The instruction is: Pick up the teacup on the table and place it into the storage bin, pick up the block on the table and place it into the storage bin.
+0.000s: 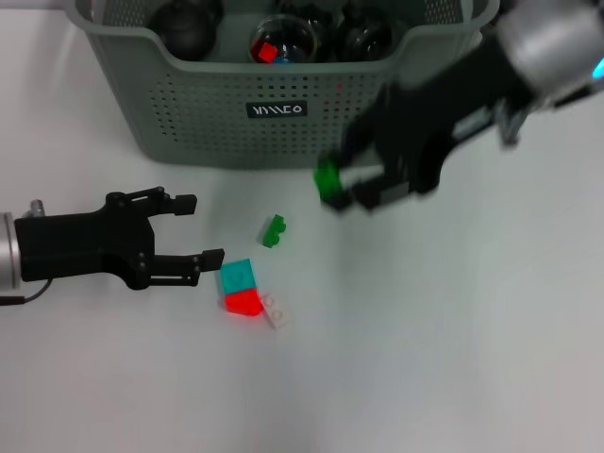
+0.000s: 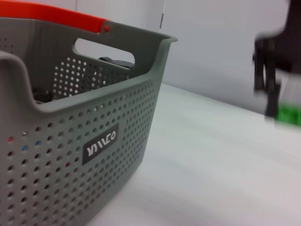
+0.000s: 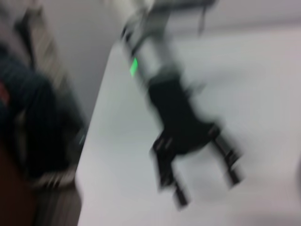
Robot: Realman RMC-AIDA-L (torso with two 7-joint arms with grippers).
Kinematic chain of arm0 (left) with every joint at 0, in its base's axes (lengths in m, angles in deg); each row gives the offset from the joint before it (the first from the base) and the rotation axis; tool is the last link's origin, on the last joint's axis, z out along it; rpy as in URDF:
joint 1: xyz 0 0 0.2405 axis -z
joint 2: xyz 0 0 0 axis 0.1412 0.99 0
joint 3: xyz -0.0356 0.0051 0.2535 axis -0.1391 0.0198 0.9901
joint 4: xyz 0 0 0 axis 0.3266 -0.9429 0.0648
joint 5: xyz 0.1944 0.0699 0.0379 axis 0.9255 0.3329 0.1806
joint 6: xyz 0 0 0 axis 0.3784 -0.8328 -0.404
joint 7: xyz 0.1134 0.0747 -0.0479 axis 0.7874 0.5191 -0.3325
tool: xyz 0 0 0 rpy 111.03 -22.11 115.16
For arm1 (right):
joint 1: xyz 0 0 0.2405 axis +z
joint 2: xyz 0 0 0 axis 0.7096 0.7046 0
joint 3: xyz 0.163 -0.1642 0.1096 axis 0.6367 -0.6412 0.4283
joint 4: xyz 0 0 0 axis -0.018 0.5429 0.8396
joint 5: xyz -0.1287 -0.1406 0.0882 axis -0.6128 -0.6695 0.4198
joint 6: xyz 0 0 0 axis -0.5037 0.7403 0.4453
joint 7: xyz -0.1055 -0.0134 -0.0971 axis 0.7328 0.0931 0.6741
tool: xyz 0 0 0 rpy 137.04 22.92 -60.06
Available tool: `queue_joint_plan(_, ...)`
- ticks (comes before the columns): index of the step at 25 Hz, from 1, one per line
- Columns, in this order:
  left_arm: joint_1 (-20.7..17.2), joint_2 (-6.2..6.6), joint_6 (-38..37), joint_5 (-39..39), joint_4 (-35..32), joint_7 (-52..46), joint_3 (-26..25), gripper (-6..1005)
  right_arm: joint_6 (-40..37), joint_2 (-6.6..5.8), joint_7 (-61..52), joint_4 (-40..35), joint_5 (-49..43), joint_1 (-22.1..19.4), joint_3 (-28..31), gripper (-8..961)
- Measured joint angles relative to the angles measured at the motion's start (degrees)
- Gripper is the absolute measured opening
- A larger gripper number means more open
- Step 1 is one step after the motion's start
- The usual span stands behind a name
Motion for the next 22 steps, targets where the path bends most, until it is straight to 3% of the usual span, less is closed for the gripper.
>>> queue_joint_plan(5, -0.14, 0.53, -0.5, 0.22, -0.35, 0.09, -0.14, 885, 0.93, -1.14, -6.79, -3.61, 2.82, 3.59, 8.41, 492)
queue_joint_plan(11, 0.17, 0.6, -0.21, 0.42, -0.26, 1.41, -0.09, 885, 17.2, -2.09, -17.99, 0.8, -6.21, 11.17, 7.06, 505)
queue_joint_plan(16, 0.29, 0.54, 0.12, 0.42, 0.03, 2.06, -0.11, 885, 30.21, -0.17, -19.25, 11.95, -17.04, 18.06, 5.24, 517)
queue_joint_plan(19, 0.3, 0.35, -0.08, 0.42, 0.09, 2.43, 0.06, 885, 38.65, 1.19, -19.29, 18.36, -20.63, 20.07, 2.67, 523)
queue_joint_plan(22, 0.28, 0.26, -0.08, 0.41, 0.11, 2.84, 0.3, 885, 48.97, 1.62, -19.32, 25.65, -20.63, 21.33, -1.94, 530)
